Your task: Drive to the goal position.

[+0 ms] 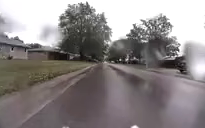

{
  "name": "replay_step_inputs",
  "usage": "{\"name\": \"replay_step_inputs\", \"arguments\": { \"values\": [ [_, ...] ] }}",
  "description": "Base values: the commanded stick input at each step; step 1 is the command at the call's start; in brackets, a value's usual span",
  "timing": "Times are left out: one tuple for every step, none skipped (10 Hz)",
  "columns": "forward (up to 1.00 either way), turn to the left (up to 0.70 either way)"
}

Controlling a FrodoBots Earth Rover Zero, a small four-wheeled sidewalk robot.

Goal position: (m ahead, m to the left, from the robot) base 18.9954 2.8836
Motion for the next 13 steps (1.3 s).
{"name": "replay_step_inputs", "arguments": {
  "values": [
    [0.50,-0.01],
    [0.50,-0.01],
    [0.50,-0.01],
    [0.50,-0.01],
    [0.50,-0.01],
    [0.50,-0.01],
    [0.50,-0.01],
    [0.50,-0.01],
    [0.50,-0.01],
    [0.50,-0.01],
    [0.50,-0.01],
    [0.50,-0.01],
    [0.50,-0.01]
  ]
}}
